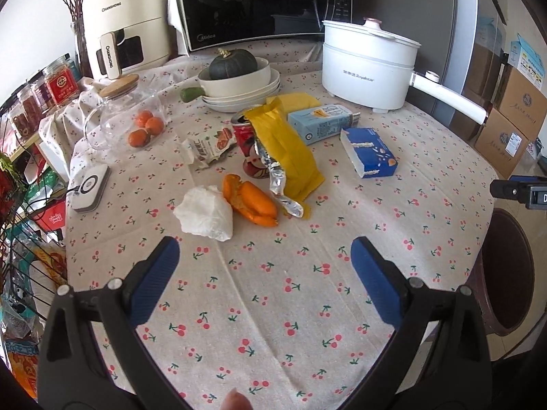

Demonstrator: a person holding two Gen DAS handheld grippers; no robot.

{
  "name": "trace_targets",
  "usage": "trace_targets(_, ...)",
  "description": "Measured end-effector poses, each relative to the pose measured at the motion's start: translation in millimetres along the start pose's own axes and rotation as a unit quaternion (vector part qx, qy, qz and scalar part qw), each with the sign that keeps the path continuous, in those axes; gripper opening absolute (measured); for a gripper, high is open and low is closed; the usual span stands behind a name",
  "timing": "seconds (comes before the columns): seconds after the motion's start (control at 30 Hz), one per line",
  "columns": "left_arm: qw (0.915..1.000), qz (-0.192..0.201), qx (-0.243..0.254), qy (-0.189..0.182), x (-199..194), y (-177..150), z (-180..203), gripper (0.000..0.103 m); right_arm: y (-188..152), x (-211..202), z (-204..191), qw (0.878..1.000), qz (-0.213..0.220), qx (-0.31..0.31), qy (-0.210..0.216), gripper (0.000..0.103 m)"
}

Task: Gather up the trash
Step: 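Move both grippers back over the table toward the yellow bag and blue box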

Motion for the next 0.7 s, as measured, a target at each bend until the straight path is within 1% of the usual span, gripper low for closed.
trace_targets(0.1, 0.9998, -0.017, -0.009, 0.009, 19.6, 0.1, -6.4, 0.100, 12.8, 12.9, -4.2, 1.000, -0.002, 0.003, 0.002, 0.087)
trace_targets(0.23, 0.9979, -0.037, -0.052, -0.008, 42.3, 4.0, -8.3, 0.100, 22.8, 29.5, -13.2, 1.000, -0.010, 0.002, 0.006, 0.087)
trace_targets(0.33, 0.9953, -0.035, -0.088, -0.019, 53.9, 15.9, -4.7, 0.100, 26.6, 38.5, -20.1, 1.000, -0.014, 0.001, 0.006, 0.087)
trace_targets(0.4, 0.9930, -0.024, -0.113, -0.026, 60.5, 28.0, -1.8, 0.100, 28.4, 43.0, -22.8, 1.000, -0.016, 0.006, 0.011, 0.087)
trace_targets(0.47, 0.9913, -0.014, -0.127, -0.032, 67.7, 39.0, 4.3, 0.098, 29.5, 46.4, -23.5, 1.000, -0.019, 0.012, 0.020, 0.087)
trace_targets(0.53, 0.9904, -0.006, -0.134, -0.032, 75.3, 46.8, 12.8, 0.098, 30.1, 49.7, -19.9, 0.999, -0.021, 0.017, 0.016, 0.087)
trace_targets(0.63, 0.9887, 0.005, -0.149, -0.011, 87.1, 55.8, 23.7, 0.098, 28.7, 53.4, -8.4, 0.999, -0.024, 0.028, 0.006, 0.087)
trace_targets(0.7, 0.9850, 0.006, -0.172, 0.012, 95.0, 59.5, 27.8, 0.098, 27.0, 56.5, -0.6, 0.999, -0.028, 0.037, 0.001, 0.087)
Point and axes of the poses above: each gripper's, at about its wrist camera, not at the fingertips, and x roughly the way its jaws point, z to its right, y to its top, the point moved 6 cm from there along x, roughly the way its jaws point, and after that the axes turned 10 degrees about -x, right-handed, at the moved point
